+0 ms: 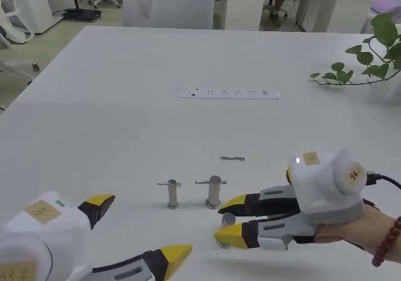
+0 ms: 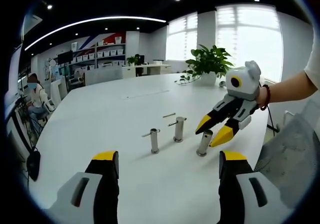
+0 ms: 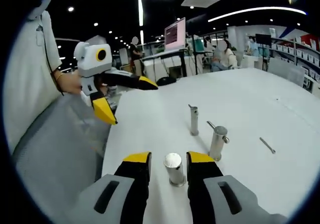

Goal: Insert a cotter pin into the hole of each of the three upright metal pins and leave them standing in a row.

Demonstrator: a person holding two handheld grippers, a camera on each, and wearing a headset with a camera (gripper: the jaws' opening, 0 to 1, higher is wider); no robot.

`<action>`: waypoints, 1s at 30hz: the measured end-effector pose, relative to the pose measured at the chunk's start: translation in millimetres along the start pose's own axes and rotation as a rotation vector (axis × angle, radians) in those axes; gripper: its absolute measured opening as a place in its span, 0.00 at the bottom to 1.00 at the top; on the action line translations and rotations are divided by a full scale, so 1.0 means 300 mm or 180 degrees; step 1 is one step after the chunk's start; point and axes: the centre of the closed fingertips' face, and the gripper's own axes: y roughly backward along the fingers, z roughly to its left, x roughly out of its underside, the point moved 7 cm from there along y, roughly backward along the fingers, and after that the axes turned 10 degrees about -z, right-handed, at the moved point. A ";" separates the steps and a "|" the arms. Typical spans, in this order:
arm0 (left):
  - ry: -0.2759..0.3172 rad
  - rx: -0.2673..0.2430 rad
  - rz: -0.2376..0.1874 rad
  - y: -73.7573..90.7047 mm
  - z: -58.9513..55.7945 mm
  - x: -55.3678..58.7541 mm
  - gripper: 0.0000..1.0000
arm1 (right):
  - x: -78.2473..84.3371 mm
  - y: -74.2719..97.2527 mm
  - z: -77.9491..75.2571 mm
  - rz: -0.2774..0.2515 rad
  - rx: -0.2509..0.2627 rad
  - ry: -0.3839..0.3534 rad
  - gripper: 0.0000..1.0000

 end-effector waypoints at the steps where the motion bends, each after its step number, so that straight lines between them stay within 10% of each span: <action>1: 0.0001 0.0001 0.0001 -0.001 0.001 0.000 0.82 | -0.003 0.003 -0.003 0.0011 0.0013 -0.0022 0.33; 13: 0.0003 0.0013 -0.0013 -0.005 0.007 -0.002 0.83 | -0.081 0.057 -0.061 -0.0036 0.0171 -0.0038 0.37; 30: 0.0008 0.0039 -0.0025 -0.017 0.028 -0.004 0.84 | -0.120 0.085 -0.288 0.0251 0.0722 -0.0002 0.35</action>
